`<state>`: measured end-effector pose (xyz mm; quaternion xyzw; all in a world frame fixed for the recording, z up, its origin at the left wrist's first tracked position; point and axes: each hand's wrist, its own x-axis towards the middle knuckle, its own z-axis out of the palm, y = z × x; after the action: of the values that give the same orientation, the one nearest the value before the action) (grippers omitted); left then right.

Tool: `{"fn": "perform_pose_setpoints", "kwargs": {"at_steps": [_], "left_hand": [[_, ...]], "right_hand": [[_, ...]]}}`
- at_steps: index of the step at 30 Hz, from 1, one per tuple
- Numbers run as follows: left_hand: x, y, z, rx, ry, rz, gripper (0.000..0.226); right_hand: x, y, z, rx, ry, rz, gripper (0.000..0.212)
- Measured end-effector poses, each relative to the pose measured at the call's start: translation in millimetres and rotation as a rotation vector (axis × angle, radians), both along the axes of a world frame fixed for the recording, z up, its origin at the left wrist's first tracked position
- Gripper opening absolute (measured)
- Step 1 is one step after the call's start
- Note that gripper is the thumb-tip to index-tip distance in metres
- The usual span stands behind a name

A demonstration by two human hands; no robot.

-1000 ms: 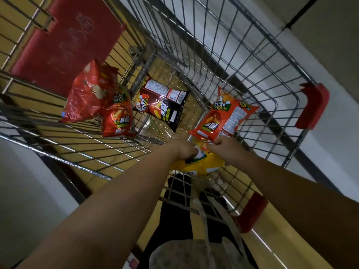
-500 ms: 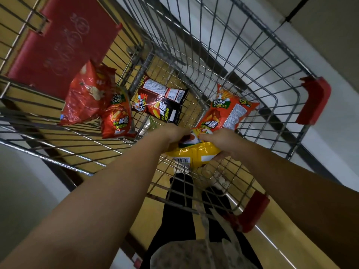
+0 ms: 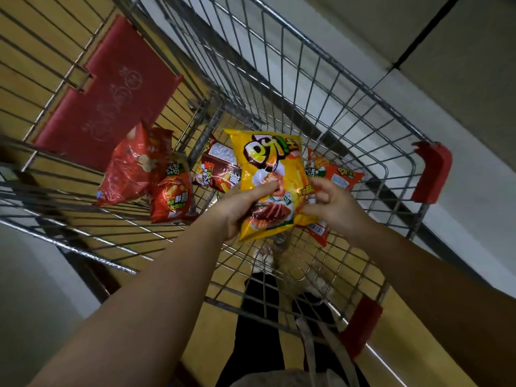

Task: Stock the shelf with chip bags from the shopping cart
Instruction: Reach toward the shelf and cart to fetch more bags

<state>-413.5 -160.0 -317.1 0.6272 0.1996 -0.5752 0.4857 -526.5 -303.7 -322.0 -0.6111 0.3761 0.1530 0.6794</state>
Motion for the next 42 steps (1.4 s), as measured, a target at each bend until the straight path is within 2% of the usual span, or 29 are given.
{"fn": "perform_pose_setpoints", "kwargs": {"at_steps": [6, 9, 10, 12, 14, 15, 17, 19, 20, 21, 23, 25, 27, 32, 35, 37, 38, 40, 41, 42], "left_hand": [[-3.1, 4.6, -3.5, -0.082, -0.075, 0.038, 0.047], [-1.1, 9.2, -4.4, -0.076, -0.118, -0.06, 0.036], [1.2, 10.2, -2.6, -0.074, -0.127, -0.108, 0.032], [8.6, 10.2, 1.9, -0.039, -0.184, -0.24, 0.034], [16.0, 7.1, 5.7, 0.012, -0.267, -0.368, 0.054], [18.9, 6.1, 6.1, 0.003, -0.273, -0.366, 0.059], [22.4, 5.0, 9.6, -0.057, -0.211, -0.247, 0.041], [23.4, 5.8, 11.6, -0.123, -0.139, -0.171, 0.025], [23.5, 7.8, 10.7, -0.136, -0.127, -0.186, 0.025], [23.5, 10.7, 10.1, -0.14, -0.125, -0.221, 0.036], [23.1, 16.0, 9.9, -0.142, -0.106, -0.314, 0.079], [22.2, 18.0, 6.8, -0.168, -0.106, -0.359, 0.099], [23.2, 18.1, 4.3, -0.145, -0.152, -0.326, 0.097], [22.6, 10.4, 6.0, -0.033, -0.258, -0.244, 0.028], [26.1, 9.1, 2.0, -0.008, -0.33, -0.186, 0.034], [28.0, 8.9, -5.5, 0.018, -0.321, -0.204, 0.058], [28.3, 8.4, -8.4, 0.048, -0.322, -0.222, 0.059], [30.2, 9.3, -13.0, 0.088, -0.359, -0.242, 0.041], [31.9, 9.5, -15.8, 0.1, -0.367, -0.245, 0.047], [33.2, 9.0, -16.9, 0.096, -0.368, -0.246, 0.066]], "right_hand": [[3.3, -1.2, -6.1, 0.007, 0.017, -0.012, 0.051], [4.1, 2.1, -6.4, 0.047, 0.046, -0.107, 0.047], [4.4, 2.5, -6.0, -0.06, 0.029, -0.091, 0.049], [6.8, -0.6, -4.7, -0.409, -0.032, 0.016, 0.061], [11.9, -5.1, 2.0, -0.592, -0.102, 0.106, 0.076], [15.8, -7.1, 5.6, -0.575, -0.118, 0.102, 0.082], [24.2, -10.6, 10.0, -0.418, -0.087, -0.016, 0.09], [29.5, -12.9, 13.0, -0.152, -0.025, -0.146, 0.097], [28.8, -12.6, 13.6, -0.008, 0.006, -0.148, 0.099], [27.3, -12.5, 11.2, 0.119, 0.023, -0.11, 0.094], [23.1, -5.5, 9.2, 0.252, 0.003, -0.051, 0.055], [20.6, 3.4, 3.2, 0.205, -0.035, -0.038, 0.024], [19.1, 14.0, -3.5, 0.153, -0.033, -0.063, 0.017], [13.9, 23.5, -32.5, 0.101, 0.039, -0.149, 0.049], [6.5, 9.8, -55.8, -0.126, 0.215, -0.388, 0.044], [-0.4, -2.1, -68.7, -0.246, 0.323, -0.49, 0.037], [-2.7, -6.8, -74.5, -0.261, 0.361, -0.497, 0.037], [-4.0, -13.3, -85.0, -0.229, 0.396, -0.497, 0.038], [-2.1, -14.3, -92.2, -0.199, 0.401, -0.51, 0.041], [0.7, -14.4, -97.9, -0.173, 0.403, -0.534, 0.05]]}}
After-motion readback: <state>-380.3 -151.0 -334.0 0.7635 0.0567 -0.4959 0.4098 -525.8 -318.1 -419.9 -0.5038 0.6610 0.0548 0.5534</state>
